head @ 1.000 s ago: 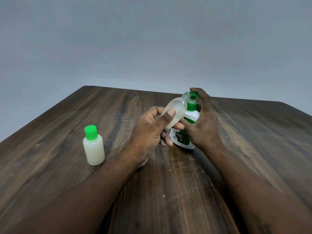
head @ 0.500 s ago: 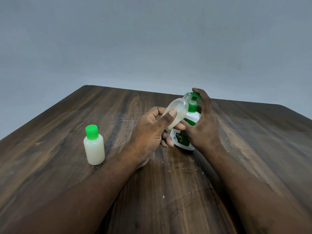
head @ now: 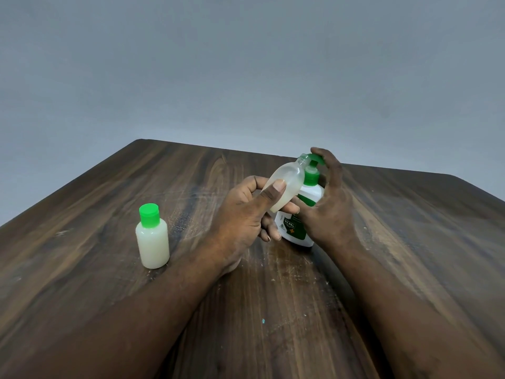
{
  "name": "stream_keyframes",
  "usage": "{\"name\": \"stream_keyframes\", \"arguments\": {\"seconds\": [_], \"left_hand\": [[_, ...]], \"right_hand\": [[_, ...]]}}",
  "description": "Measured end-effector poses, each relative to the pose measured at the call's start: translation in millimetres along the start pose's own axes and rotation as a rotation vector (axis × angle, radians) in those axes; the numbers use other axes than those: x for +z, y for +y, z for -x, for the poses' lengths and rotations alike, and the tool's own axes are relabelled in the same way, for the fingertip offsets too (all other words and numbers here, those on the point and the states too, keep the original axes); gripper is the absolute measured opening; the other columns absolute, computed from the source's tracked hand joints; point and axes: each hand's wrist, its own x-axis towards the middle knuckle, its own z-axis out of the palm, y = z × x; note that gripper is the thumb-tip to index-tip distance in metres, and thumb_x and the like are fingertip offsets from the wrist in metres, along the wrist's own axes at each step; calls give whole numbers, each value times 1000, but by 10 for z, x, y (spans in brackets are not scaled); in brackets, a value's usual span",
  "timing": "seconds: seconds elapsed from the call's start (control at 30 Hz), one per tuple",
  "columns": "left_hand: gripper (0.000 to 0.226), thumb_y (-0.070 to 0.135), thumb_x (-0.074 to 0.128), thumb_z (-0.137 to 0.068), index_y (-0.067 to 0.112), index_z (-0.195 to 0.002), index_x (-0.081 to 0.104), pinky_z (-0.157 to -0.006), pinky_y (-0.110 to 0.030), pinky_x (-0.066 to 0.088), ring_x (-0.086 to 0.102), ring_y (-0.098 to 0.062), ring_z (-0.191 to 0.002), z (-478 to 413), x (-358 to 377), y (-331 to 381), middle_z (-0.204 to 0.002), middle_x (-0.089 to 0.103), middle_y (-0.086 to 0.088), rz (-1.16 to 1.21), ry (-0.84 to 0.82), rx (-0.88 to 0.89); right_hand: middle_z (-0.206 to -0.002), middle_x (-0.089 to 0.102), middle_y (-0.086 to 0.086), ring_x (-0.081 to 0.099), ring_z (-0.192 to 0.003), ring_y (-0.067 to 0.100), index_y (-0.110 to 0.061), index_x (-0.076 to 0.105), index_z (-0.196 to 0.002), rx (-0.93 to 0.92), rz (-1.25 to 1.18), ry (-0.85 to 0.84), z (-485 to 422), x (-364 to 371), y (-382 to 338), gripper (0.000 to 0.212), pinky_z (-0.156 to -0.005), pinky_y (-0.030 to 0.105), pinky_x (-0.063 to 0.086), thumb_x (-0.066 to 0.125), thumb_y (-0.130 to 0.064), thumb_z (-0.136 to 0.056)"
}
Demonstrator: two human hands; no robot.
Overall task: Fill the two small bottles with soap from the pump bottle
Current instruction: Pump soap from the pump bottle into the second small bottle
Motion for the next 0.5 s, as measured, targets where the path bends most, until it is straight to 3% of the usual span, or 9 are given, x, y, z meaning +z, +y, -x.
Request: {"name": "stream_keyframes", "arguments": {"seconds": [0.13, 0.37, 0.5], "left_hand": [[34, 39, 58, -105, 7, -115, 60, -48, -25, 45, 59, -16, -49, 9, -7, -9, -97, 81, -11, -5, 3, -7], [34, 40, 58, -104, 8, -115, 59, -48, -24, 45, 58, -16, -49, 10, 9, 8, -98, 81, -10, 3, -8, -6], [35, 41, 58, -103, 9, -115, 59, -48, -24, 45, 58, -16, -49, 9, 14, 13, -99, 81, -10, 14, -8, -8]], "right_hand": [[-105, 61, -39, 61, -101, -19, -34, 45, -141, 15, 7, 20, -12, -8, 28, 77, -79, 10, 51, 92, -33, -80], [-118, 56, -35, 63, -111, -6, -42, 35, -149, 11, 21, -21, -8, -13, -6, 94, -85, 30, 59, 94, -32, -77], [-118, 53, -38, 56, -107, -19, -42, 34, -151, 13, 39, -39, -8, -27, 20, 97, -83, 17, 52, 95, -32, -76]]}}
